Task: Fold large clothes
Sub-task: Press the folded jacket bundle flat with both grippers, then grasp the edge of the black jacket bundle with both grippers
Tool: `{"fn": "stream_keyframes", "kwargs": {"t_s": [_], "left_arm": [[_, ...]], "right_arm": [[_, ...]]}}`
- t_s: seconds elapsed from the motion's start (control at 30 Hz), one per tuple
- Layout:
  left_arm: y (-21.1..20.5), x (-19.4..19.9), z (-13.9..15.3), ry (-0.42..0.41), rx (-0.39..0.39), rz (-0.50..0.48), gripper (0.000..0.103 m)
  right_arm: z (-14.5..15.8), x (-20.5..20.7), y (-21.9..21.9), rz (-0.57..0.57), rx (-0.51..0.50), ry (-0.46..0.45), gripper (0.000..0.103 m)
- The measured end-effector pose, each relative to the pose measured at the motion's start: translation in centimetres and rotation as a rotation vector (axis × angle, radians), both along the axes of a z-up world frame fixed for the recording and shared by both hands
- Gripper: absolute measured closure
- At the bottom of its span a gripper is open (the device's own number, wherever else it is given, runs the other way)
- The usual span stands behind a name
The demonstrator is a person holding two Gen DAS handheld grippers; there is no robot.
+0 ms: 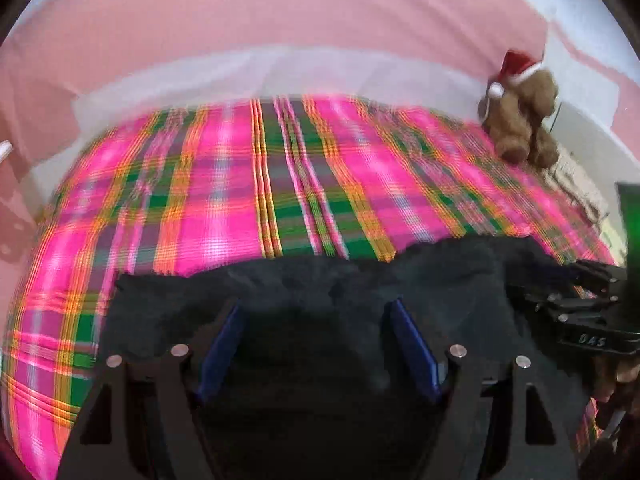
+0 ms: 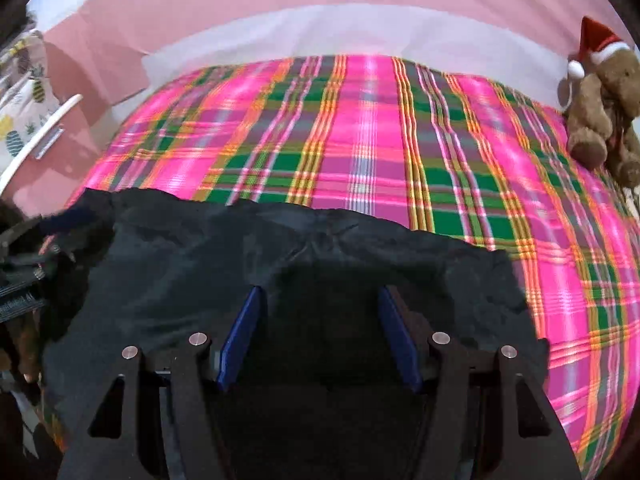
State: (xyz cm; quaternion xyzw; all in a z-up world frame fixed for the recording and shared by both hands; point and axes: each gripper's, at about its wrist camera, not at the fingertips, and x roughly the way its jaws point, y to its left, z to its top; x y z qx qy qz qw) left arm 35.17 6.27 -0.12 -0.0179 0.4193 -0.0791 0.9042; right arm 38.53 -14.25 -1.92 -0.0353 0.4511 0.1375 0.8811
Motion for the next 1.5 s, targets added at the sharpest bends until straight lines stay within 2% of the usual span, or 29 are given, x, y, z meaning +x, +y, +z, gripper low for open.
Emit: {"fn": "stream_keyframes", "kwargs": {"t_s": [0.07,0.2,0.37,0.83,1.0,1.1,1.17,1.33,1.43,1.5], "left_arm": [[-0.2,0.9,-1.6,0.029,0.002,0.014,0.025],[-0.2,1.9,-2.9,0.044,-0.022,0.028,0.025],[-1.0,2.5,-3.8,0.048,0.03,0.019,0.025],[-1.0,2.3,-4.2,0.026,0.049,0.021,0.025],[-0.8,2.2,-4.0,0.023,0.041,0.021,0.025],[-0.5,2.0,-3.1,0.027,0.033,0.021,0.025],[0.0,1.4,-2.0,0.01,0.022,0.028,0.025],[3.7,-1.0,0.8,-0.071,0.019,0.062,0.025],[6.9,-1.9,0.8,-0.095,0.048,0.112,0.025],[8.9,-1.3,-0.8,-0.04,0.045,0.162,0.025]], "right_arm": [[-0.8,0.9,-0.2,-0.005,0.005,0.019,0.042],[-1.9,2.0,-0.2,0.001,-0.016,0.049,0.042],[-3.1,3.1,0.1,0.001,-0.038,0.068,0.042],[-3.9,3.1,0.1,-0.001,-0.051,0.06,0.042],[-3.7,3.1,-0.1,-0.004,-0.029,0.058,0.042],[-2.9,2.9,-1.0,-0.008,0.018,0.056,0.042],[-1.8,2.3,-1.6,-0.023,0.033,0.041,0.042],[2.1,-1.2,-5.1,-0.047,0.054,-0.071,0.042],[1.3,-2.0,-7.7,-0.087,0.047,-0.061,0.042],[-0.7,-1.3,-9.0,-0.12,0.03,-0.01,0.042]]}}
